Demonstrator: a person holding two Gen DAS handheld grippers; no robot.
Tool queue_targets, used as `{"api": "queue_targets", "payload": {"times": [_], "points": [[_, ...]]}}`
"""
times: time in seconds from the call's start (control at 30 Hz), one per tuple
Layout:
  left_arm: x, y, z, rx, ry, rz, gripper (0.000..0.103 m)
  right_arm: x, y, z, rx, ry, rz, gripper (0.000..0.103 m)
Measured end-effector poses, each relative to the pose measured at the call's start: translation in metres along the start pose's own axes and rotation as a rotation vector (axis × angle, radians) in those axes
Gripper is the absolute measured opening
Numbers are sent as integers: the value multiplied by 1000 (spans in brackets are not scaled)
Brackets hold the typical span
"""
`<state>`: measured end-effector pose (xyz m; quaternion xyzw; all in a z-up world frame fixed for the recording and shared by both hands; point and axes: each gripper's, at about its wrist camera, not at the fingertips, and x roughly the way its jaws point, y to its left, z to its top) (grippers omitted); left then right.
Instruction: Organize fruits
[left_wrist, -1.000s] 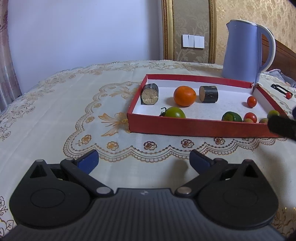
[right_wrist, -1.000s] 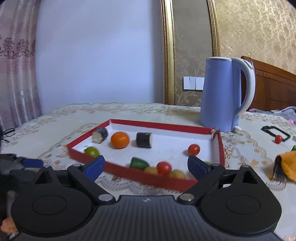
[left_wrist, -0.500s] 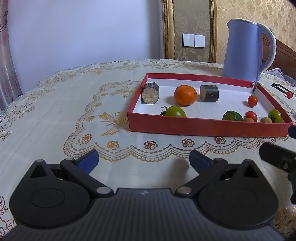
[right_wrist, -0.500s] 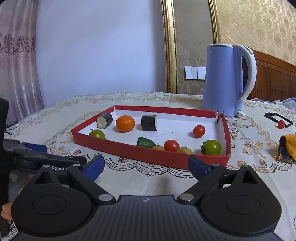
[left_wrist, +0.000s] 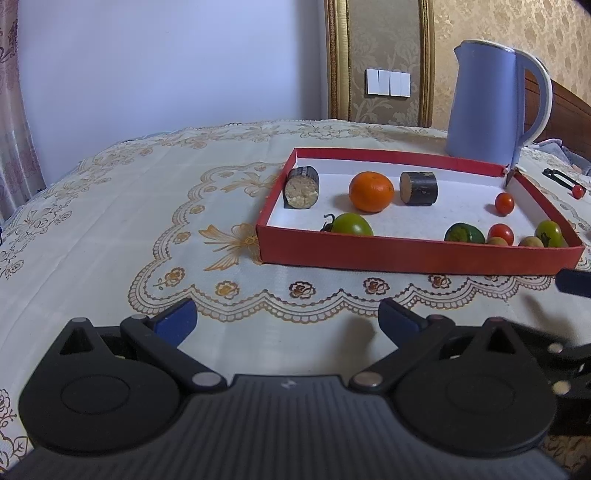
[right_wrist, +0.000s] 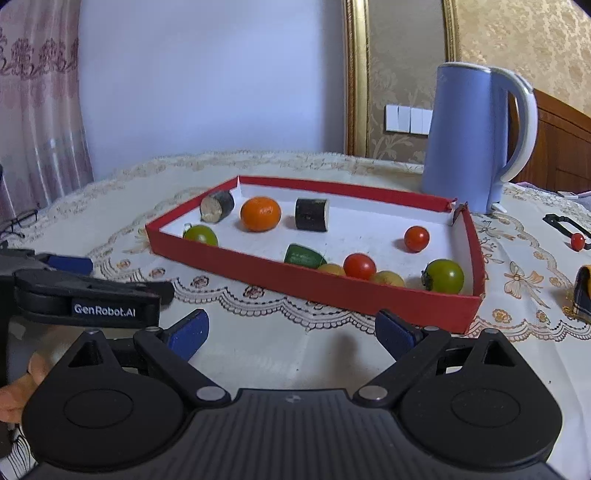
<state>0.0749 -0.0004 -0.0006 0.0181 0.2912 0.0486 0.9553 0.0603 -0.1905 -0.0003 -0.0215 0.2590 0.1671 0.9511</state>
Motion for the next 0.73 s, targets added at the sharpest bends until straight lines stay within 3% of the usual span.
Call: {"api": "queue_targets", "payload": {"times": [0.43,0.53,0.73], "points": [[-1,1,0,-8,2,-14,103,18,8,0,-53,110,-25,98],[-2,0,0,-2,-9,-8,103,19,10,0,-67,111,-46,103],[-2,1,0,-6,-12,-7,103,22,2,0,-20,130,-14,103]]}}
